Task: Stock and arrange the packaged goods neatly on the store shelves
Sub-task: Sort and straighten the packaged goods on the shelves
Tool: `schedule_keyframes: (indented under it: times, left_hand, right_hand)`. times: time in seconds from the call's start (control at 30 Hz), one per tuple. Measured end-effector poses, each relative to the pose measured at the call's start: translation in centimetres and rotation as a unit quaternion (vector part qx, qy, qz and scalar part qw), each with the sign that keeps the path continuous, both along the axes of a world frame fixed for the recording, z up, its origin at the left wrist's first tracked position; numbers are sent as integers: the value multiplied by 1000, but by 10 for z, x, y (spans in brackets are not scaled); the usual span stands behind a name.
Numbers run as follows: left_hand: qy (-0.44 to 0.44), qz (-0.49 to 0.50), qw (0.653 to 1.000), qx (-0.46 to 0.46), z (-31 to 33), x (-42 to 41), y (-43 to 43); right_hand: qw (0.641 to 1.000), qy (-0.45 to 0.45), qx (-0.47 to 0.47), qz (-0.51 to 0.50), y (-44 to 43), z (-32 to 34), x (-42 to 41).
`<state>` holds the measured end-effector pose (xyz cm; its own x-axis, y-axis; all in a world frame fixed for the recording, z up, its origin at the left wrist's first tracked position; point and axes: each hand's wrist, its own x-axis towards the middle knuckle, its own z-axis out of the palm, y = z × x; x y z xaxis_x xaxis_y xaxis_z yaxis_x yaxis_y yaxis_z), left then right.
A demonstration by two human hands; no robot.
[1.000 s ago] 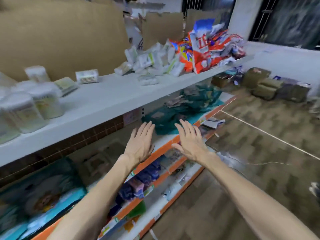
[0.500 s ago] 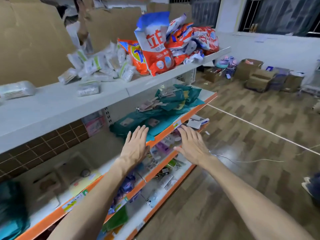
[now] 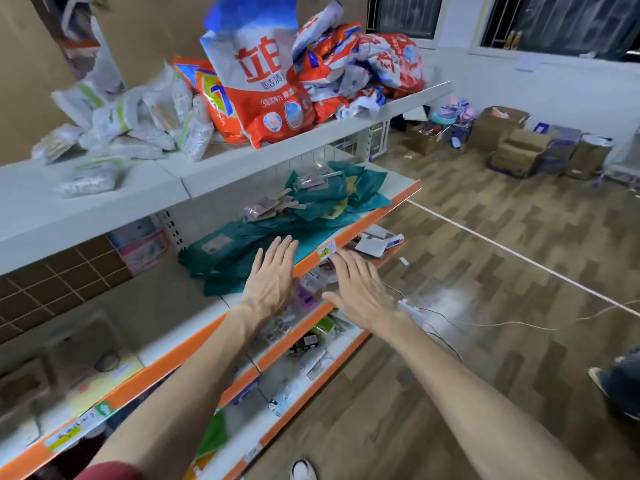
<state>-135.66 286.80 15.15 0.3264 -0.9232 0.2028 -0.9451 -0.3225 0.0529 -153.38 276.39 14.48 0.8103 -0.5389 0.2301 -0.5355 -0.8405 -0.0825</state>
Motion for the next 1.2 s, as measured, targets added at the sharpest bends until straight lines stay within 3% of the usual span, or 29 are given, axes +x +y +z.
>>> schedule_keyframes:
  times: [0.23, 0.57, 0.83, 1.0, 1.2]
  left_hand:
    - [22, -13, 1000, 9, -25, -7, -92]
    - [65, 25, 997, -34, -8, 59, -195]
    - [24, 138, 990, 7, -25, 121, -160]
    - [94, 244, 965, -27, -38, 161, -118]
    - [81, 308, 947, -39, -54, 161, -67]
  right_hand:
    - [999, 29, -36, -21, -85, -16, 1]
    - [996, 55, -69, 16, -215, 24, 72]
    - [990, 66, -82, 98, -232, 8, 156]
    - [980, 91, -72, 160, -227, -4, 202]
    - [957, 85, -61, 270, -224, -32, 245]
